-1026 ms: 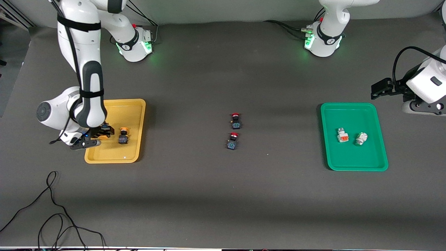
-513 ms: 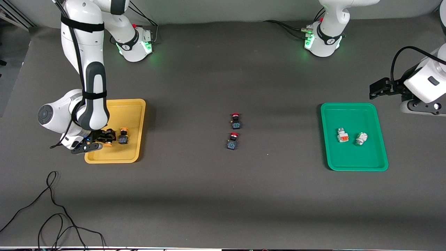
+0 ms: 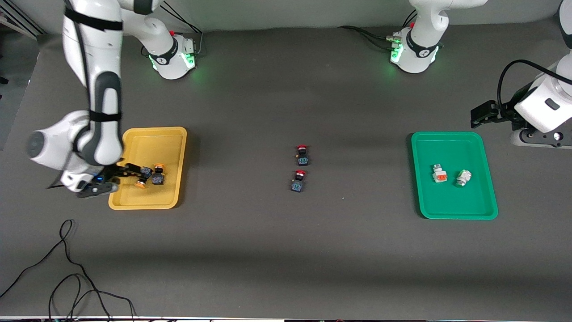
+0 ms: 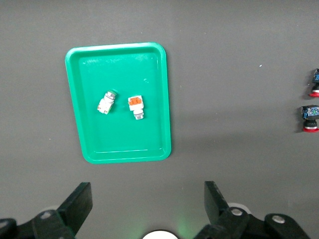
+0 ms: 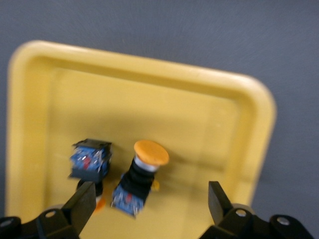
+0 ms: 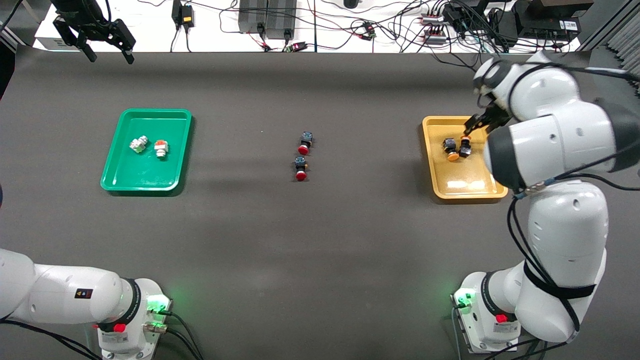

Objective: Place green and yellow buttons in trays
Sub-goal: 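Open the right gripper and withdraw it from the yellow tray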

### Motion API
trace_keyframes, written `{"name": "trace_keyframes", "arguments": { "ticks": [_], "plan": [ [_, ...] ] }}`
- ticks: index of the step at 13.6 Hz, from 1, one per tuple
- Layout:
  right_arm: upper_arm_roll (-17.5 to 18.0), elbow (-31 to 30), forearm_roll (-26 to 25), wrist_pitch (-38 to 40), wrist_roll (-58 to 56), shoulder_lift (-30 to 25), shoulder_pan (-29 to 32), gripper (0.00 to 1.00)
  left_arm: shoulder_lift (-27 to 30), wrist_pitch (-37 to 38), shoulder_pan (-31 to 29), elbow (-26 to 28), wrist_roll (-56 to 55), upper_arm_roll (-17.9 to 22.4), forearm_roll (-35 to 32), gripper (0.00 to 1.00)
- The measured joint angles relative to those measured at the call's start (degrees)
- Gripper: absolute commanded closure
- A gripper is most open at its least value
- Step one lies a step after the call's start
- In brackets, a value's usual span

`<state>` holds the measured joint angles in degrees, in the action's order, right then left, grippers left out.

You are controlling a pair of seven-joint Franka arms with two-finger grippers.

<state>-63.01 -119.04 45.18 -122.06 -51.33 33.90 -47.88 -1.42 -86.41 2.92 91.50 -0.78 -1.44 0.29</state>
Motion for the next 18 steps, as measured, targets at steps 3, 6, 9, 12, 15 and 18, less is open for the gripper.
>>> {"name": "trace_keyframes", "arguments": {
  "ticks": [3,6,9,12,15,18],
  "plan": [
    [-7.06,9.30,-5.06,14.76,3.83,-2.95,0.07,0.00,0.01,-0.03,0.00,-0.10,-1.42,0.13,0.39,0.00],
    [-12.82,17.19,-6.00,25.99,5.88,-3.65,0.05,0.00,0.01,-0.03,0.00,-0.13,-1.55,0.16,0.41,0.00],
    [-17.28,25.11,-7.67,36.88,9.97,-3.70,0.03,0.00,0.01,-0.03,0.00,-0.15,-1.55,0.16,0.42,0.00],
    [-20.92,34.31,-9.98,46.69,13.74,-3.79,-0.04,0.00,0.01,-0.04,0.01,-0.15,-1.55,0.16,0.42,0.00],
    [-22.42,38.96,-12.21,51.90,19.42,-3.83,-0.86,0.00,0.01,-0.03,0.01,-0.15,-1.55,0.16,0.42,0.00],
    [-25.84,39.10,-12.68,52.15,21.88,-3.84,-5.54,0.00,-0.02,-0.04,0.04,-0.14,-1.55,0.15,0.42,0.00]
  ]
}}
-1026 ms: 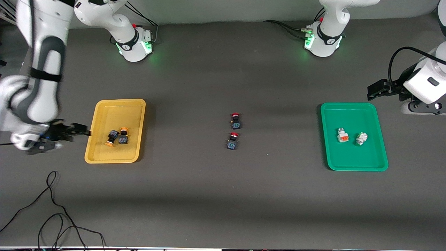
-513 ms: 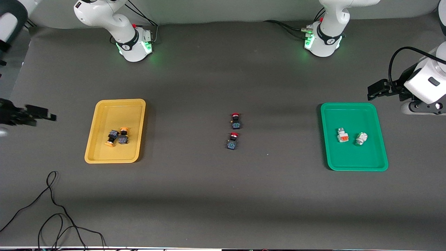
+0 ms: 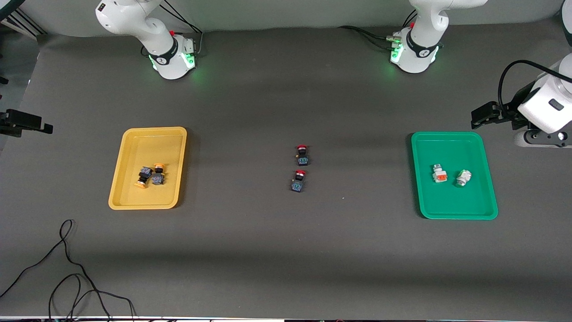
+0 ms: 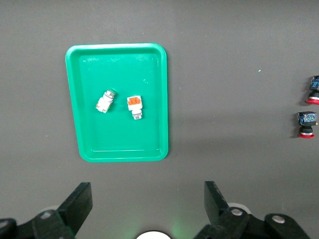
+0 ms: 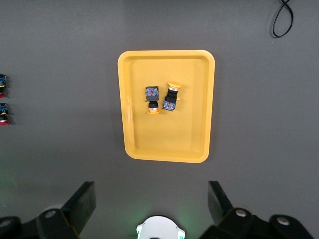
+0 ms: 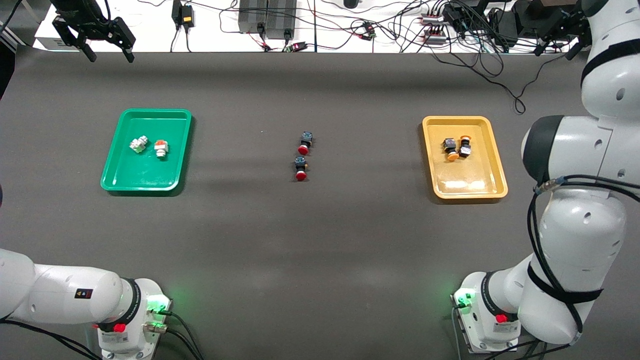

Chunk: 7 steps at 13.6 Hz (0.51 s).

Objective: Place green and yellow buttons in trays

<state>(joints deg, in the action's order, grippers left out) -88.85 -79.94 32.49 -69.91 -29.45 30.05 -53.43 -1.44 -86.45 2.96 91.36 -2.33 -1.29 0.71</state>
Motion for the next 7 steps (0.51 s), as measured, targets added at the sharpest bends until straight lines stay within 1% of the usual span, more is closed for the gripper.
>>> {"name": "trace_keyframes", "arguments": {
  "ticks": [1,2,3,4,5,6,7],
  "plan": [
    [0.35,0.06,-0.18,0.01,0.75,-0.01,-0.09,0.00,0.00,0.00,0.00,0.00,0.00,0.00,0.00,0.00],
    [2.03,0.21,-0.44,0.04,1.35,-0.09,1.36,0.00,0.00,0.00,0.01,0.01,0.00,0.00,0.00,0.00],
    [5.09,0.83,-1.35,0.09,1.76,-0.43,4.19,0.00,-0.01,0.00,0.02,0.01,0.00,0.00,0.00,0.00],
    [9.00,1.69,-3.13,0.10,2.30,-1.25,7.58,0.00,-0.02,0.00,0.03,0.02,0.00,-0.01,0.00,0.00],
    [14.20,2.54,-5.72,0.07,3.48,-2.87,11.39,0.00,-0.02,0.00,0.06,0.02,0.00,-0.01,0.00,0.00],
    [20.48,3.23,-8.72,-0.16,5.68,-5.20,15.50,0.00,-0.02,0.00,0.09,0.03,0.00,-0.01,0.00,0.00],
    [27.57,3.62,-12.14,-0.82,8.51,-8.04,19.91,0.00,-0.03,0.00,0.13,0.04,0.00,-0.02,0.00,0.00]
  ]
}}
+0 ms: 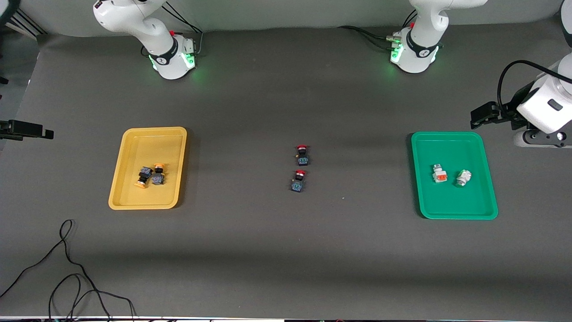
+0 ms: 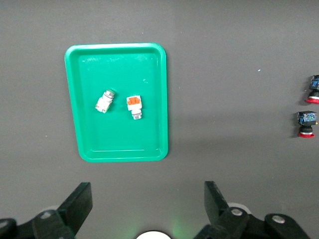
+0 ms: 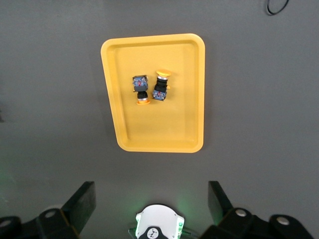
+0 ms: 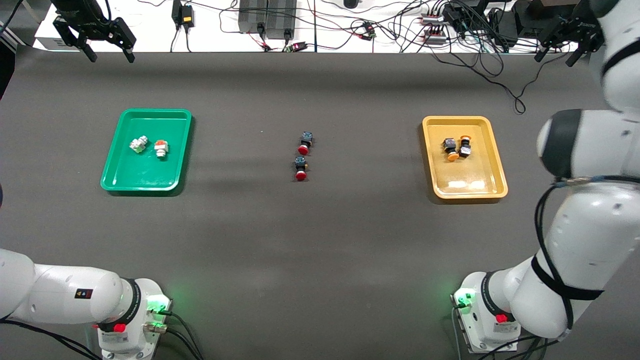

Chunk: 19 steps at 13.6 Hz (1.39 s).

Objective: Place green and yellow buttons in trays

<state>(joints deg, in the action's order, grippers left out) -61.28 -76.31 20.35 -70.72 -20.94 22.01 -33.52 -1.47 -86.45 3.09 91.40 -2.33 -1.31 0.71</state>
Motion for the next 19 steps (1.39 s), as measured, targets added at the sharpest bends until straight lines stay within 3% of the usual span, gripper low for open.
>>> {"name": "trace_keyframes", "arguments": {
  "ticks": [2,4,6,8,10,14,19],
  "plan": [
    [14.94,0.06,-6.59,-0.81,4.30,-5.73,9.41,0.00,-0.01,0.00,0.11,0.02,0.00,0.00,0.00,0.00],
    [27.43,-0.01,-9.71,-1.30,7.19,-9.65,17.84,0.00,-0.02,0.00,0.19,0.02,0.00,0.00,0.00,0.00],
    [36.71,-1.27,-11.11,-2.56,9.74,-12.36,24.64,0.00,-0.02,0.00,0.24,0.02,0.00,0.00,0.00,0.00],
    [43.79,-6.03,-14.49,-6.80,11.21,-15.87,29.06,0.00,-0.02,0.00,0.25,0.02,0.00,0.00,0.00,0.00],
    [47.20,-13.89,-16.54,-12.29,12.22,-20.66,29.84,0.00,-0.02,0.00,0.25,0.02,0.00,0.00,0.00,0.00],
    [49.64,-25.73,-19.56,-20.57,12.65,-28.46,30.15,0.00,-0.02,0.00,0.25,0.03,0.00,0.00,0.00,0.00],
    [50.47,-19.23,-19.99,-20.27,13.48,-26.01,30.69,0.00,-0.09,0.00,0.26,0.09,0.00,0.00,0.00,0.00]
  ]
}}
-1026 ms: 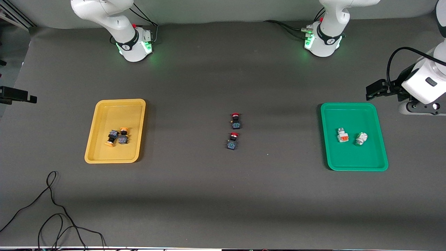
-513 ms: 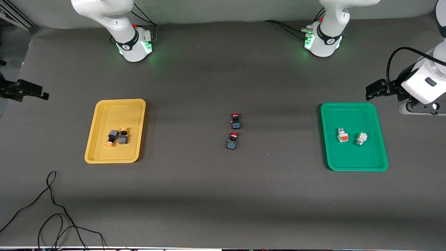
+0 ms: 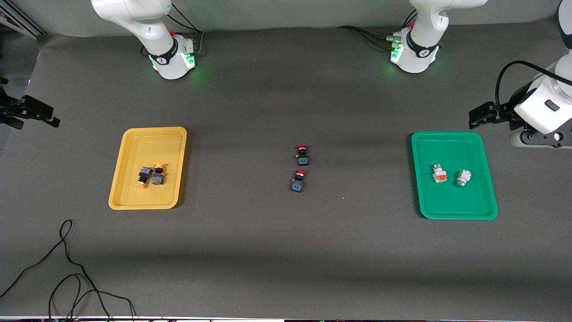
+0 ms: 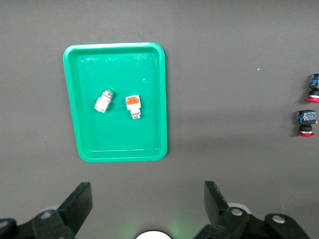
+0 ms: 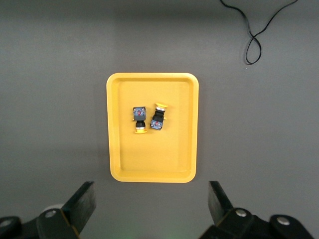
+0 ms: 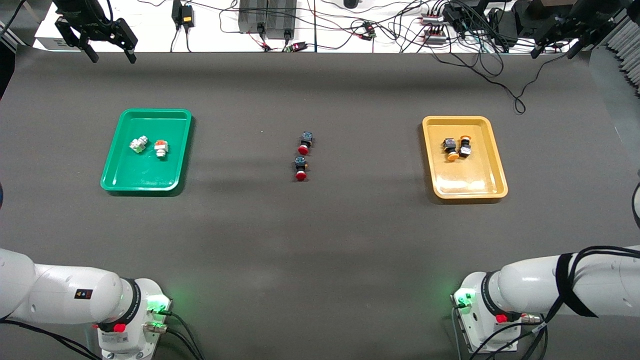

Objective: Place green and yellow buttons in trays

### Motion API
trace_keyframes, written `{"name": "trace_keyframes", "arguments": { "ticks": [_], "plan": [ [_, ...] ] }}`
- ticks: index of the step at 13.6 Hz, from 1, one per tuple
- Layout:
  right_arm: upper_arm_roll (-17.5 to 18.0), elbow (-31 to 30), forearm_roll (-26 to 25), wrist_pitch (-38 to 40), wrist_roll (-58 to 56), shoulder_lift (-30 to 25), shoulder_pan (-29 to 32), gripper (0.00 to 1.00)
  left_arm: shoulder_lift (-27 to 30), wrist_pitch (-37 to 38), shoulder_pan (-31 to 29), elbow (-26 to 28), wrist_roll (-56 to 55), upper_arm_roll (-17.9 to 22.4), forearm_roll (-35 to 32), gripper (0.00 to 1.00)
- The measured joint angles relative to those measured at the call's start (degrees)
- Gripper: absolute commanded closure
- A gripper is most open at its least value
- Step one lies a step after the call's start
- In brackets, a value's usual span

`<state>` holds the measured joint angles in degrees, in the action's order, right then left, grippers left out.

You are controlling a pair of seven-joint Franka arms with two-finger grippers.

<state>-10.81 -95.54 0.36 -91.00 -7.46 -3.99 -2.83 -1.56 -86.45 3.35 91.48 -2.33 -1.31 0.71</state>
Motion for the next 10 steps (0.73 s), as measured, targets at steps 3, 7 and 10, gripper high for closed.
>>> {"name": "trace_keyframes", "arguments": {
  "ticks": [3,7,10],
  "plan": [
    [0.07,1.00,0.01,-0.49,0.00,1.73,0.50,0.00,-0.01,0.00,0.03,0.01,0.00,0.00,0.00,0.00],
    [0.67,2.38,0.01,-1.65,0.00,2.06,0.51,0.00,-0.01,0.00,0.04,0.01,0.00,0.00,0.00,0.00],
    [0.75,2.80,0.03,-2.77,0.00,2.04,0.51,0.00,-0.01,0.00,0.04,0.01,0.00,0.00,0.00,0.00]
  ]
}}
